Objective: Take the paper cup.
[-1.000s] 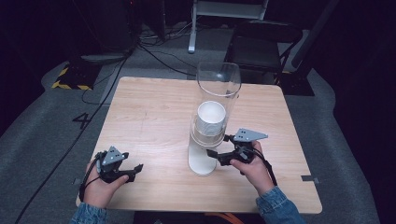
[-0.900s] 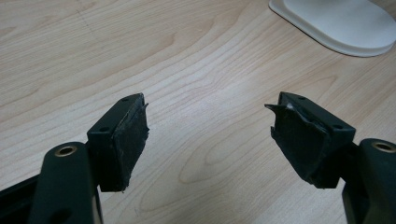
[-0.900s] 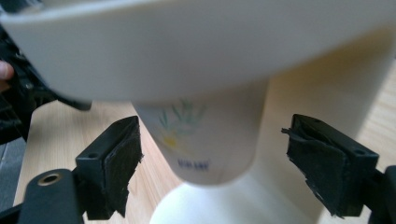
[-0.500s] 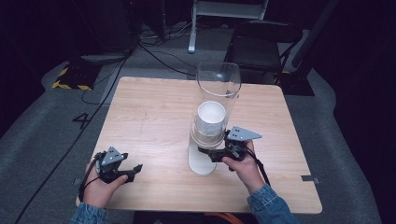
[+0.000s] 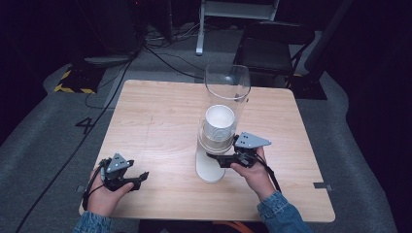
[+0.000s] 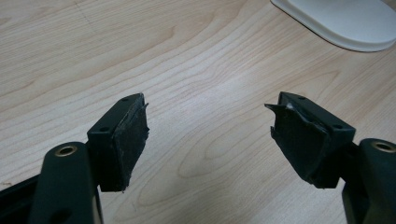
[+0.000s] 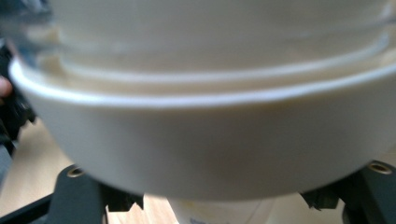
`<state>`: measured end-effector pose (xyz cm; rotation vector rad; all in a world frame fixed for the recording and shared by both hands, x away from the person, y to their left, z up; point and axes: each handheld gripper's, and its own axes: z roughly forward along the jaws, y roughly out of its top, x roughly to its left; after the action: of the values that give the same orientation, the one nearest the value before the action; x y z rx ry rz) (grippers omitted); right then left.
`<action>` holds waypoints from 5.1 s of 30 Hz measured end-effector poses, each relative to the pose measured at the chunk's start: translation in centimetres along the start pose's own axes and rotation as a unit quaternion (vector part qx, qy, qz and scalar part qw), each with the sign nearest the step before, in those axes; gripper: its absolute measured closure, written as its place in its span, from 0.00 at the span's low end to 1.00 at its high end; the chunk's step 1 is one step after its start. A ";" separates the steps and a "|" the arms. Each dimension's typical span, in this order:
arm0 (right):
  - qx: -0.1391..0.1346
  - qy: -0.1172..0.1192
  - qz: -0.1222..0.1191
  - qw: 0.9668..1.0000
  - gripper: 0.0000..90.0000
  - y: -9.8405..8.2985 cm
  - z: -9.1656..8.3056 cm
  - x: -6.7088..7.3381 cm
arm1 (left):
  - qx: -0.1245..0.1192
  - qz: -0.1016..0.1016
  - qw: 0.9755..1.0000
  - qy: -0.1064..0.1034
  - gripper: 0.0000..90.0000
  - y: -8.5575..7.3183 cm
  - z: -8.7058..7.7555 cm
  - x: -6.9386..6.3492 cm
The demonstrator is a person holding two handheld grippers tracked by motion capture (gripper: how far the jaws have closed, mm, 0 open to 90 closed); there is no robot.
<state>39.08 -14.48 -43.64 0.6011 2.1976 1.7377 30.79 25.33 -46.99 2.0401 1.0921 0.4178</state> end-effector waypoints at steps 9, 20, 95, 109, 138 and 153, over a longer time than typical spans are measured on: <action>-0.005 0.002 -0.003 1.000 0.34 -0.2 0.0 -0.1 | -0.003 -0.005 1.000 -0.001 0.30 0.0 0.0 0.0; -0.010 0.006 -0.024 1.000 0.35 -0.4 0.1 -0.4 | -0.004 -0.009 1.000 -0.003 0.30 0.0 -0.1 -0.1; 0.142 0.001 0.000 0.990 0.34 -5.2 -0.8 -0.7 | -0.001 -0.007 1.000 -0.006 0.30 -0.1 0.1 0.0; 0.128 -0.028 -0.015 0.991 0.34 -3.7 -6.3 -0.9 | 0.001 -0.012 1.000 -0.006 0.30 -0.2 0.2 -0.1; 0.072 -0.245 0.071 0.964 0.34 -4.0 -9.4 -10.9 | 0.005 -0.016 1.000 -0.003 0.30 -0.4 0.4 0.2; 0.117 -0.315 0.122 0.934 0.33 -5.6 -8.6 -12.5 | 0.007 -0.011 1.000 -0.003 0.30 -0.4 0.4 0.3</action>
<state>45.25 -28.92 -47.55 1.3264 1.9160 1.1415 30.95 25.51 -47.60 2.0385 1.1166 0.3925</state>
